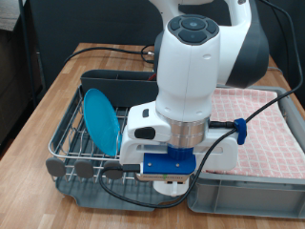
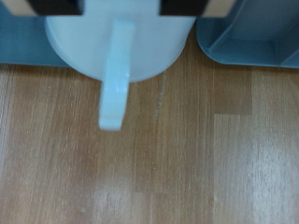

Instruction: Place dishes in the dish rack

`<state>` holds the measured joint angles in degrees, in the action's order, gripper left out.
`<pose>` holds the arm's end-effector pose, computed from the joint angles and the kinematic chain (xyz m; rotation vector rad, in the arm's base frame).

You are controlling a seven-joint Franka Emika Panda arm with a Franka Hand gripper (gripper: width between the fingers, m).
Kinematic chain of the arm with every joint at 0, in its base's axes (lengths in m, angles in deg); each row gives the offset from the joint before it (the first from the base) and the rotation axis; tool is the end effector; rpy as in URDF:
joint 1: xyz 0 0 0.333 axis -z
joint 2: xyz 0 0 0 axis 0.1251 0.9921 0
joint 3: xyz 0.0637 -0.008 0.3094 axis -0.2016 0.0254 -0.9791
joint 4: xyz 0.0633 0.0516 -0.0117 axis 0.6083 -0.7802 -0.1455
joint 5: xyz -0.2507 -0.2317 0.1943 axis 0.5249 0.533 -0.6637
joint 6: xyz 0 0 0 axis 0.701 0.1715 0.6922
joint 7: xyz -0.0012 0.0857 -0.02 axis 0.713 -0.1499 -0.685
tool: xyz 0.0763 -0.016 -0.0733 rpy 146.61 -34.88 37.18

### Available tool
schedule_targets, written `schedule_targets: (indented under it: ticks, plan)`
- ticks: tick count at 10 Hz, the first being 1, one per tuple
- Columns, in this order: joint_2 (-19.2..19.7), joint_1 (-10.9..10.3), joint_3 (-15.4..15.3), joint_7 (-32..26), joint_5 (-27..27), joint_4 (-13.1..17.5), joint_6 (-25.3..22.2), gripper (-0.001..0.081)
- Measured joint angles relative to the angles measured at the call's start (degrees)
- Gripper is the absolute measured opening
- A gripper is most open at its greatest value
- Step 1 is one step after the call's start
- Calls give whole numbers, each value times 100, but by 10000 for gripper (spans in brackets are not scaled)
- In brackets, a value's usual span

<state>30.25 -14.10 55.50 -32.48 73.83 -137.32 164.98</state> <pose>0.7284 -0.0082 0.2705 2.9166 -1.0770 0.0416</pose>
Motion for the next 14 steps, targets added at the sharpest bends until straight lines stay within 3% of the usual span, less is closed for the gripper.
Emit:
schedule_targets:
  ticks: [1, 2, 3, 4, 5, 6, 7, 8, 12, 14]
  plan:
    - [21, 6, -4, 0, -8, 1, 0, 149]
    - [30, 6, -6, 0, -10, 2, 0, 334]
    - [37, 6, -7, 0, -10, 23, -60, 334]
    - [46, 6, -9, -11, -10, 85, -187, 494]
    - [53, 8, -15, -36, -15, 156, -292, 494]
    - [53, 11, -23, -79, -30, 221, -385, 721]
    - [53, 12, -30, -103, -44, 293, -489, 721]
    - [53, 13, -34, -109, -52, 381, -652, 787]
    - [25, 13, -44, -116, -65, 820, -1591, 802]
    - [-72, 6, -41, -116, -52, 838, -1628, 802]
